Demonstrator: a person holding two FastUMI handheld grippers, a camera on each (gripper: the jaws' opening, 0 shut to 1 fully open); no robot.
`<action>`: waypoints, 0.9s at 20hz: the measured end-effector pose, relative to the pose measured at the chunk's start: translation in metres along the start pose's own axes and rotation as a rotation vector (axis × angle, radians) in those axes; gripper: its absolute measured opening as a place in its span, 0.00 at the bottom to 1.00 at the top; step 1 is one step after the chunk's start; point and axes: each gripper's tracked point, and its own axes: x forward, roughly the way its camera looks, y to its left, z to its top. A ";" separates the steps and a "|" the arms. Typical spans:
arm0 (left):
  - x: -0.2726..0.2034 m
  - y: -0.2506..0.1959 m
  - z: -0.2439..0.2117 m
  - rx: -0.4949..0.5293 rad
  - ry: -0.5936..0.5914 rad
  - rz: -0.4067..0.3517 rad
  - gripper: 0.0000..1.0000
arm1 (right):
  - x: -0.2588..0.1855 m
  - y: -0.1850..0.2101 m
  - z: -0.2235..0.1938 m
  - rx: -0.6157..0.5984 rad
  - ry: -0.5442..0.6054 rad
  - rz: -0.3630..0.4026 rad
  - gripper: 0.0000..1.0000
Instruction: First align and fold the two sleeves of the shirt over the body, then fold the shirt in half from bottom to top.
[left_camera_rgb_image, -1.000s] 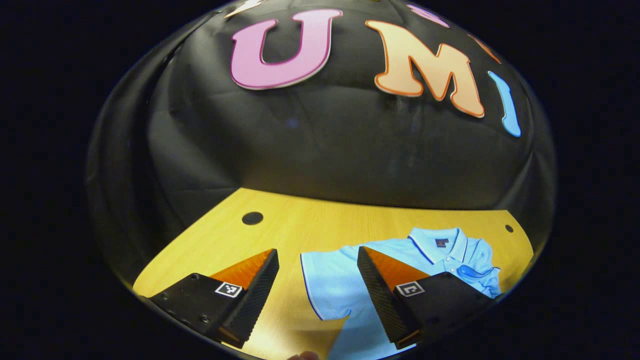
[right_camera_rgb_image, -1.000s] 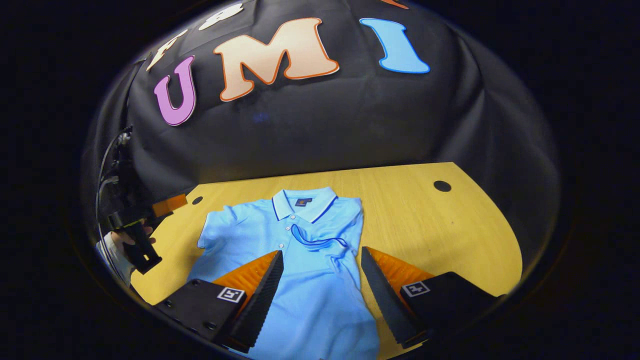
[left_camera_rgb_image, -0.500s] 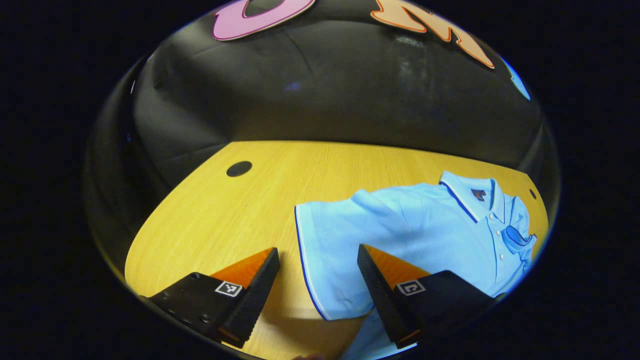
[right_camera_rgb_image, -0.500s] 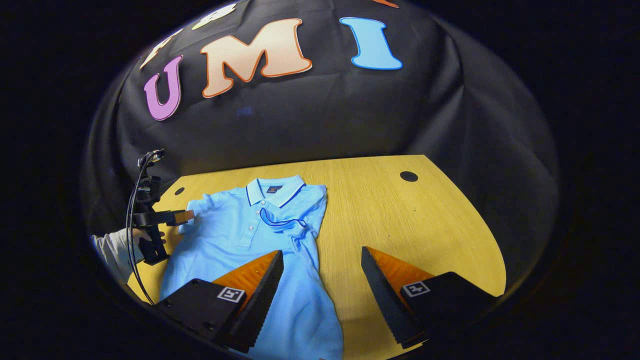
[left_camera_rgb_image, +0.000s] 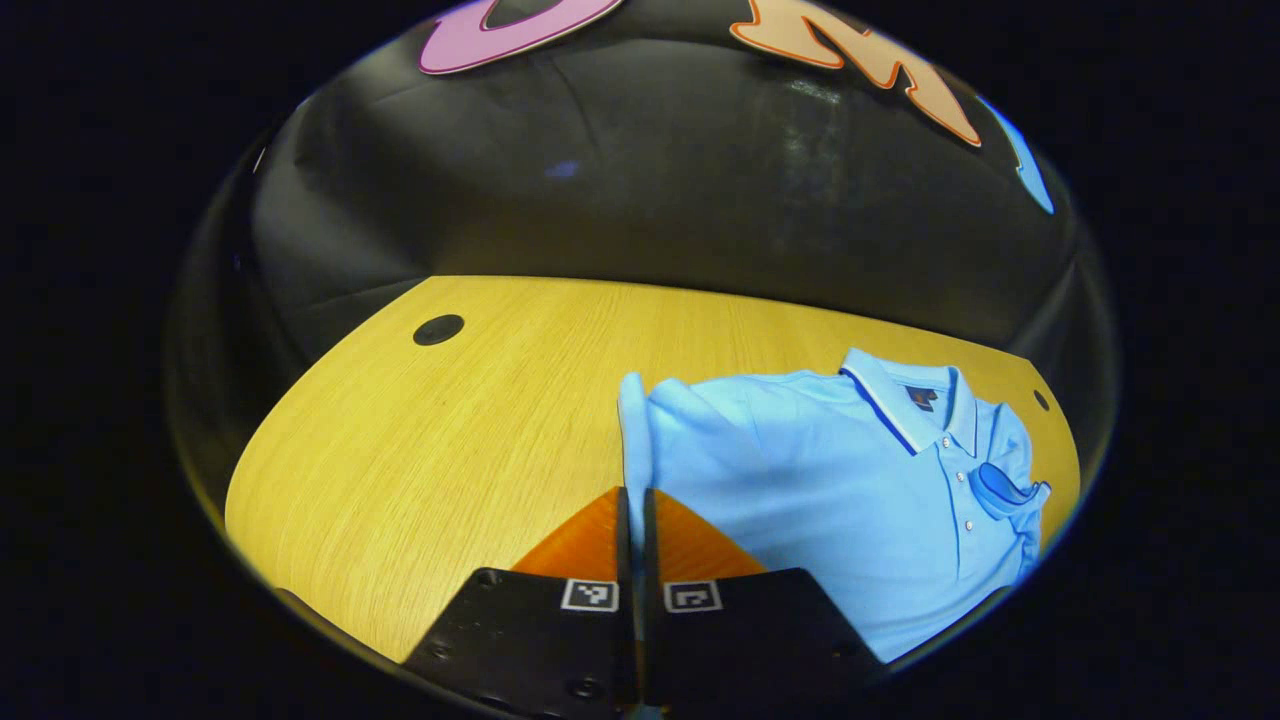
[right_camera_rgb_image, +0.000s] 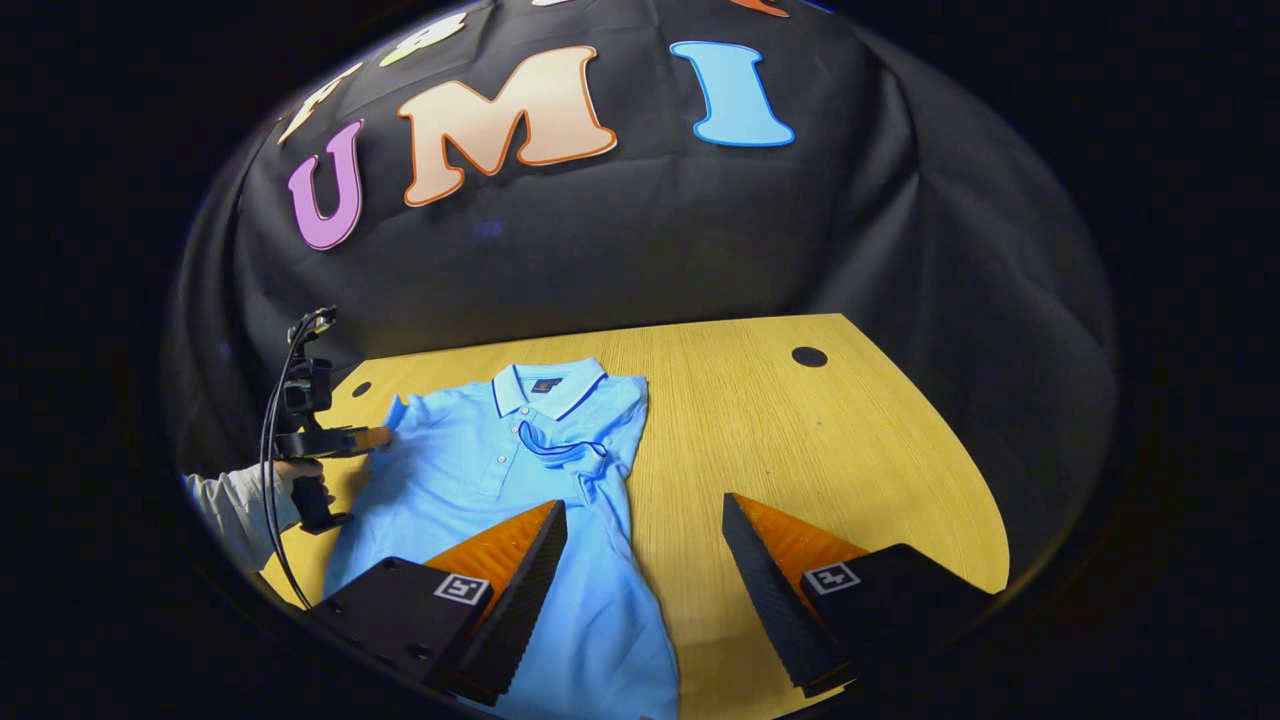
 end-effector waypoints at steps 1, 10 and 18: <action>-0.001 0.000 0.000 0.034 0.017 0.011 0.00 | 0.000 0.000 -0.002 0.004 0.002 0.001 0.98; -0.032 -0.085 0.037 0.073 -0.025 -0.154 0.00 | -0.009 0.005 -0.006 0.015 -0.001 0.021 0.98; -0.020 -0.146 0.004 0.116 0.066 -0.244 0.00 | -0.005 0.017 -0.008 0.042 0.005 0.014 0.98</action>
